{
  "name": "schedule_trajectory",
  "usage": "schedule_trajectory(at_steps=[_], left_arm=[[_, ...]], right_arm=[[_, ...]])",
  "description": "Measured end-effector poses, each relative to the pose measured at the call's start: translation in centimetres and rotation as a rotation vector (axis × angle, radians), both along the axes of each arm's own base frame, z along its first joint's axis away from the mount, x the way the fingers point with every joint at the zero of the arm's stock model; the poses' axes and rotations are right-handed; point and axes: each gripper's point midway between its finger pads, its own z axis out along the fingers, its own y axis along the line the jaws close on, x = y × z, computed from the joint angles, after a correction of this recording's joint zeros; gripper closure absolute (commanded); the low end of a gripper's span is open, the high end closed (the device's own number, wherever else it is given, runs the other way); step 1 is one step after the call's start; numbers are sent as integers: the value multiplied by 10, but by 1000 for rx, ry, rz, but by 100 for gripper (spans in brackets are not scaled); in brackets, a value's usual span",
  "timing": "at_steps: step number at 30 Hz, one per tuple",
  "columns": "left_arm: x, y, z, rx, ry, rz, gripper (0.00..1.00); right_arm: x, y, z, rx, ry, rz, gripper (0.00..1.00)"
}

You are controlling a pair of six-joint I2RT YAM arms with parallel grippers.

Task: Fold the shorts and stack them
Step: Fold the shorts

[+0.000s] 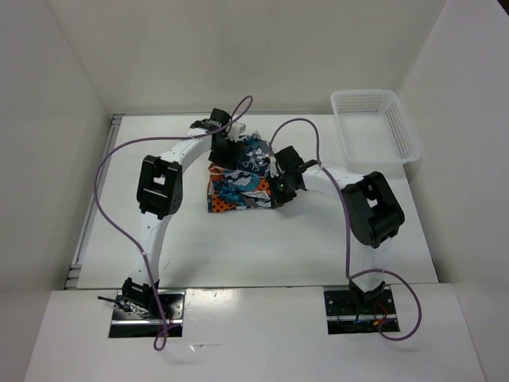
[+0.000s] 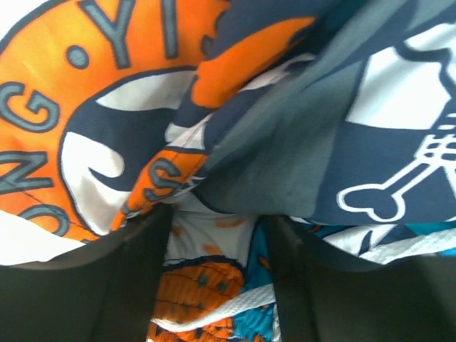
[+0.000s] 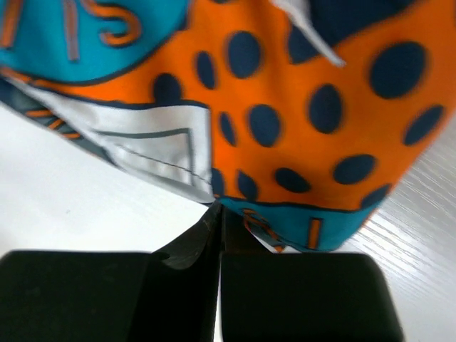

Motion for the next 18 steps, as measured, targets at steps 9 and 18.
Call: schedule_trajectory(at_steps=[9,18], left_arm=[[3,-6,40,-56,-76,-15,16],[-17,-1,187,-155,-344,-26,13]], right_arm=[[26,29,69,122,-134,120,87],[51,7,130,111,-316,79,39]])
